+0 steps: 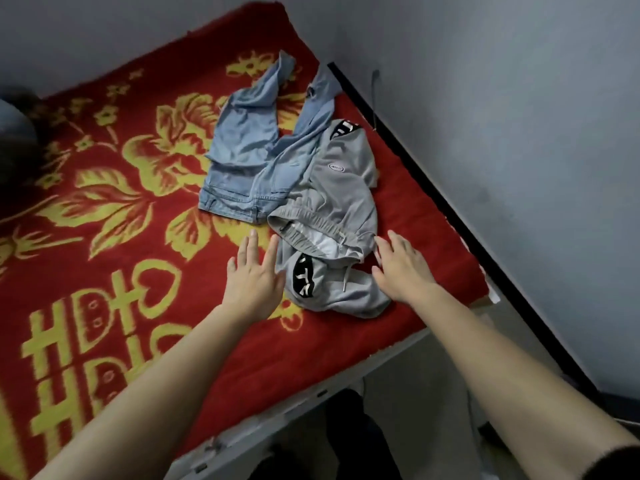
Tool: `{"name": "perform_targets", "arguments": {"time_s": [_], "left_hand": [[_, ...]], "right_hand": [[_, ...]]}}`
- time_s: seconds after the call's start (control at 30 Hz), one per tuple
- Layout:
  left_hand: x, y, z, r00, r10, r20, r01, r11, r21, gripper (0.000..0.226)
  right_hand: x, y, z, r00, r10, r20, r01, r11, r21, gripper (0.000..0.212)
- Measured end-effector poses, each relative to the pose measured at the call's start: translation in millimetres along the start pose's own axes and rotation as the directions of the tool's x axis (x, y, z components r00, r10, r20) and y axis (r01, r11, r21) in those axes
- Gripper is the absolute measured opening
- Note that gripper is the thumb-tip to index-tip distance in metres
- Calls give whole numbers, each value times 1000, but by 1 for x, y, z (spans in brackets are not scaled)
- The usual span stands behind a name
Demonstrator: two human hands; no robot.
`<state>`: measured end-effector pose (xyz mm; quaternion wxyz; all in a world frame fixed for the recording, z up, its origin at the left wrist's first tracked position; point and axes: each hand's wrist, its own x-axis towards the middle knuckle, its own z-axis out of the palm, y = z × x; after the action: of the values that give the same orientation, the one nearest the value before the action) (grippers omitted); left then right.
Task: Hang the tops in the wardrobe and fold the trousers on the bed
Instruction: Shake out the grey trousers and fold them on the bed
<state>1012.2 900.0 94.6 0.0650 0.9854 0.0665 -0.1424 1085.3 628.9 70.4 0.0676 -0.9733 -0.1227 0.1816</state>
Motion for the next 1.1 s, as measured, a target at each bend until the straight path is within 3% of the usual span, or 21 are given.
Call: {"name": "perform_targets", "arguments": {"time_s": [0.2,0.3,0.37,0.43,0.5,0.53,0.57,0.67,0.8,0.97,1.1], "left_hand": [[73,12,88,976,-124,181,163,962,-221,64],[118,11,128,976,-91,199,138,962,-237,60],[146,11,152,968,-167,189,225,911,-346,59],[173,12,172,887,-415,201,452,695,-559,57],[196,10,188,727,-614,307,609,370,-702,58],[206,8,196,680,-643,352,634,275,-722,61],[214,5,205,665,-648,370,643,246,-725,66],[225,-3,220,669,-661,339,667,334,-666,74],[229,-11,231,726,-634,268,644,490,-588,54],[211,3,233,680,-704,205,691,520,-502,46],[184,-7,231,657,-710,254,727,508,-462,43]], "right_hand": [[83,9,76,996,-41,83,31,991,128,53],[121,11,109,998,-53,24,49,987,155,46],[139,12,131,998,-59,-27,62,986,157,45],[151,12,154,999,-36,-33,41,983,177,45],[159,10,173,1000,3,12,-5,978,208,48],[162,10,180,999,20,37,-28,974,223,50],[167,9,186,998,34,55,-45,974,221,53],[186,7,195,995,58,77,-67,991,115,59],[206,3,196,997,57,54,-56,998,-5,53],[201,5,198,987,96,127,-88,994,-68,48],[157,-1,204,990,64,128,-64,998,-3,41]]}}
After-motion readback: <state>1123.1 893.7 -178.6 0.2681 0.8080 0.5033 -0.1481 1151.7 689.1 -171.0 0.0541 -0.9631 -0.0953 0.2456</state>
